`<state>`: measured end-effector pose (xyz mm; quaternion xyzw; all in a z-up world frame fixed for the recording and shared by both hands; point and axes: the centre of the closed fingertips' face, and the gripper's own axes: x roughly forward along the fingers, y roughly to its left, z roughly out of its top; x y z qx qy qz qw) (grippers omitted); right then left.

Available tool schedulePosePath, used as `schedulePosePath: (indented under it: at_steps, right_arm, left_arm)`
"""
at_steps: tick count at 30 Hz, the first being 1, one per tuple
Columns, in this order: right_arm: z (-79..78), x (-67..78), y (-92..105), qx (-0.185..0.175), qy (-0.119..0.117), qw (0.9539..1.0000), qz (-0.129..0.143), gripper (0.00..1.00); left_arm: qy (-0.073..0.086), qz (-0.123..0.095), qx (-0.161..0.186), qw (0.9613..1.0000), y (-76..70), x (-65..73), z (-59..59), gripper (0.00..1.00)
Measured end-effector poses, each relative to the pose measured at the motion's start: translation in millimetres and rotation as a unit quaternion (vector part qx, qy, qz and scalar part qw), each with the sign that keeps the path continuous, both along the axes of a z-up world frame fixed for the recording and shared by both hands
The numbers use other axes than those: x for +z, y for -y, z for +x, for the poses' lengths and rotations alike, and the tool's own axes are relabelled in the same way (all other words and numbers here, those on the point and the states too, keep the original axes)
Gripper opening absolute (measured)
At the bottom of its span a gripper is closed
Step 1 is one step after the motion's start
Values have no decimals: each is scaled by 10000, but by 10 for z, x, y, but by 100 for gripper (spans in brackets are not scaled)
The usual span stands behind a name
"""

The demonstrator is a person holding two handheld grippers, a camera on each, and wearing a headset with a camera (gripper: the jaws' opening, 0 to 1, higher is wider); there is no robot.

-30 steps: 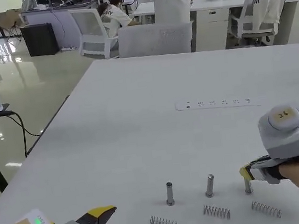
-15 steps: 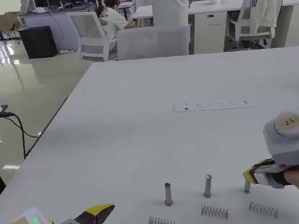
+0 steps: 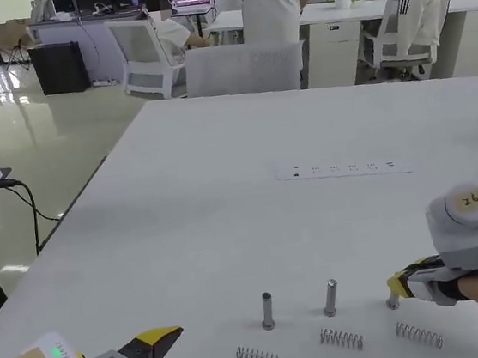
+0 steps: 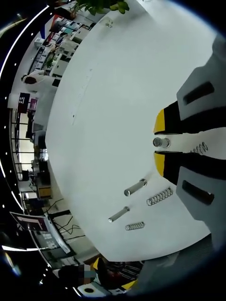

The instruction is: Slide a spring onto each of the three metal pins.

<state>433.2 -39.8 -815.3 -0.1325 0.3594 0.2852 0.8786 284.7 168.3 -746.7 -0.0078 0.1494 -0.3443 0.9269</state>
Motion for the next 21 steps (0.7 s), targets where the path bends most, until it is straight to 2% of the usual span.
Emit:
schedulePosePath:
  at_steps: [7, 15, 21]
  right_arm:
    - [-33, 123, 78, -24, 179, 9998, -12, 14]
    - [-106, 390, 164, -26, 431, 9988, 245, 16]
    - [-253, 400, 226, 222, 468, 9985, 185, 18]
  left_arm:
    - [26, -17, 16, 10000, -18, 24, 7, 65]
    - [58, -26, 2, 10000, -42, 33, 16, 65]
    - [73, -30, 4, 10000, -49, 37, 22, 65]
